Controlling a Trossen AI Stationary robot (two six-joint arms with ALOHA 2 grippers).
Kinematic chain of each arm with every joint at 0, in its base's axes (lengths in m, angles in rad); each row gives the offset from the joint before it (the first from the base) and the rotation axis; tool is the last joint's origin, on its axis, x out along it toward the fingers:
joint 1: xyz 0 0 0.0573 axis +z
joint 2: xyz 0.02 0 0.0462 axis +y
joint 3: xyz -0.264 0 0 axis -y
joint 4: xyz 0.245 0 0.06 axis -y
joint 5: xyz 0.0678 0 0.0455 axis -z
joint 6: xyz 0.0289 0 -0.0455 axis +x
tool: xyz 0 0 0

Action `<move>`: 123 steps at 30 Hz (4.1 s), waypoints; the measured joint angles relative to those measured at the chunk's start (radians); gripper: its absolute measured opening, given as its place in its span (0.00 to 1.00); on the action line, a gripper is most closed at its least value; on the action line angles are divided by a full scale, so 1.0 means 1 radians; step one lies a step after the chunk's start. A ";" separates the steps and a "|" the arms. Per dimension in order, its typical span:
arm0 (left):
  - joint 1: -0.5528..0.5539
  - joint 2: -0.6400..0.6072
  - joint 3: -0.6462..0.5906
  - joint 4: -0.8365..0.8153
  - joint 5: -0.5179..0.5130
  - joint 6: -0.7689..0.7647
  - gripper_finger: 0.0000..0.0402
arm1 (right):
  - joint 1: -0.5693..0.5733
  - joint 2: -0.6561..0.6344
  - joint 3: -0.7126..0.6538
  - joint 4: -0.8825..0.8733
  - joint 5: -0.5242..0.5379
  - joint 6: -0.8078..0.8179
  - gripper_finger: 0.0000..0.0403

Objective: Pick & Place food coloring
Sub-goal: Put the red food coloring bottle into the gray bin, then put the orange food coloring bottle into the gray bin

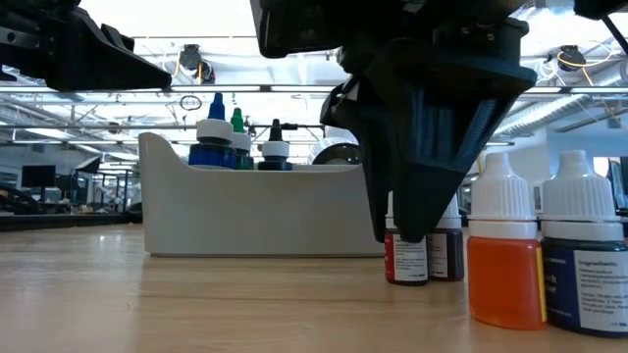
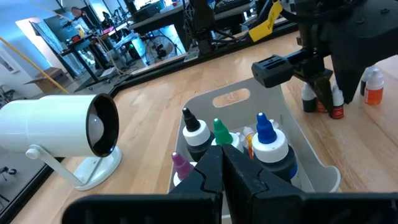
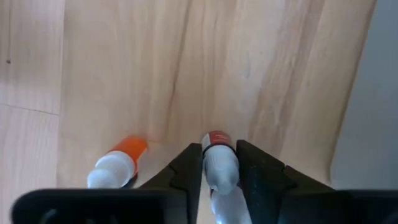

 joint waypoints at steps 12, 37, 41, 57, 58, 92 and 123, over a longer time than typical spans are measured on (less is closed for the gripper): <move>0.000 0.000 0.000 0.000 0.000 0.000 0.02 | -0.003 -0.058 0.000 0.040 -0.002 0.006 0.15; 0.000 0.000 -0.001 -0.024 0.034 -0.024 0.02 | -0.282 -0.188 0.001 -0.032 0.084 -0.404 0.15; -0.001 0.000 -0.001 -0.014 0.063 -0.023 0.02 | -0.288 -0.159 0.001 -0.022 0.082 -0.444 0.16; -0.002 0.000 -0.001 -0.043 0.090 -0.026 0.02 | -0.288 -0.087 -0.018 0.036 0.081 -0.481 0.16; -0.002 0.000 -0.001 -0.043 0.090 -0.026 0.02 | -0.289 -0.087 -0.025 0.044 0.082 -0.481 0.16; -0.001 0.000 -0.001 -0.045 0.087 -0.027 0.02 | -0.301 -0.202 -0.090 0.048 0.086 -0.398 0.29; -0.001 0.000 0.000 -0.020 0.094 -0.059 0.02 | -0.003 -1.048 -1.279 1.361 0.194 -0.099 0.00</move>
